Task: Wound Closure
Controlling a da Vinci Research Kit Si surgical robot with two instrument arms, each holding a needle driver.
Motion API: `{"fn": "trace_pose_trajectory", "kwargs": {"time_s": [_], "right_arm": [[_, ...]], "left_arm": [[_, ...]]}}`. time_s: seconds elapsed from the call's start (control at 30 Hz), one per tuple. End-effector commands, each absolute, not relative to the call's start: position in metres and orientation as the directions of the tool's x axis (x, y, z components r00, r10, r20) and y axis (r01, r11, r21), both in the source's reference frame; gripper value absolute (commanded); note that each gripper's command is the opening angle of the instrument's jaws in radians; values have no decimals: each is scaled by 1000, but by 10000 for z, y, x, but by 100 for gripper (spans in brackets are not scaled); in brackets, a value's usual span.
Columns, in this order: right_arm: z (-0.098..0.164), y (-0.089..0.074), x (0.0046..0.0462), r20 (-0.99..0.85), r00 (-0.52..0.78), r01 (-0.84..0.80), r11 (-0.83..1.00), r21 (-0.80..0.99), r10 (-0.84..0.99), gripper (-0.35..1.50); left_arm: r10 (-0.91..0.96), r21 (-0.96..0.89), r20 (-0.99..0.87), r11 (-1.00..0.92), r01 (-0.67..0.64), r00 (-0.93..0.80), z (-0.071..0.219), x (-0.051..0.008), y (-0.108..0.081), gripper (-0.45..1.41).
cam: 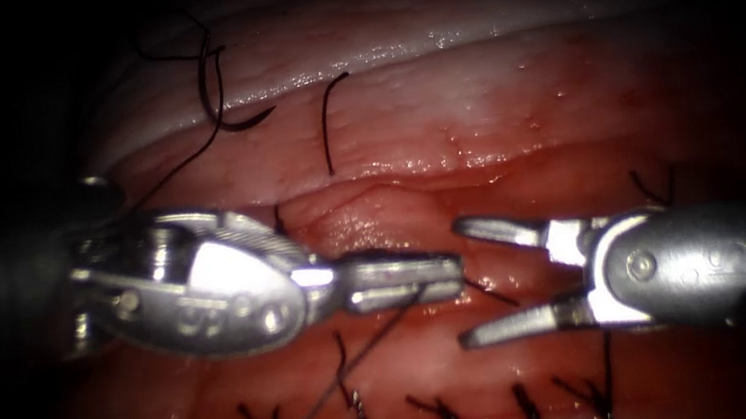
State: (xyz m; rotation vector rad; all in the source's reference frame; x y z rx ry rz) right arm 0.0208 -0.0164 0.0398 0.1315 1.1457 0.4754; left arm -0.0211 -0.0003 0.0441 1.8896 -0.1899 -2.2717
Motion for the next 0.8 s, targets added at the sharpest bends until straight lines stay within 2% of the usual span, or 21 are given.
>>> {"fn": "trace_pose_trajectory", "kwargs": {"time_s": [0.03, 0.2, 0.23, 0.27, 0.3, 0.33, 0.4, 0.63, 0.8], "right_arm": [[403, -164, 218, -810, 308, -325, 855, 404, 499, -35], [397, -159, 217, -773, 303, -401, 811, 427, 557, -35], [396, -157, 215, -770, 306, -409, 807, 425, 560, -35], [396, -155, 214, -763, 306, -425, 799, 425, 569, -35], [397, -153, 212, -762, 312, -431, 800, 418, 567, -35], [399, -150, 208, -761, 318, -437, 800, 412, 566, -35], [406, -143, 202, -761, 328, -444, 802, 399, 560, -35], [442, -119, 174, -762, 344, -463, 805, 370, 548, -35], [463, -106, 159, -764, 345, -471, 805, 362, 545, -35]], "left_arm": [[-221, 214, -959, -975, 57, -175, 445, -216, -2, -45], [-222, 215, -959, -975, 60, -176, 447, -215, -2, -45], [-222, 214, -959, -975, 63, -176, 447, -215, -2, -40], [-222, 215, -959, -975, 57, -175, 446, -215, -2, -3], [-210, 206, -962, -978, 44, -172, 446, -215, -2, 44], [-210, 207, -963, -978, 38, -170, 446, -215, -2, 64], [-205, 204, -965, -979, 25, -165, 444, -214, -3, 88], [-207, 209, -968, -978, 6, -140, 441, -195, -7, 91], [-203, 207, -972, -978, -20, -122, 436, -183, -10, 74]]}}
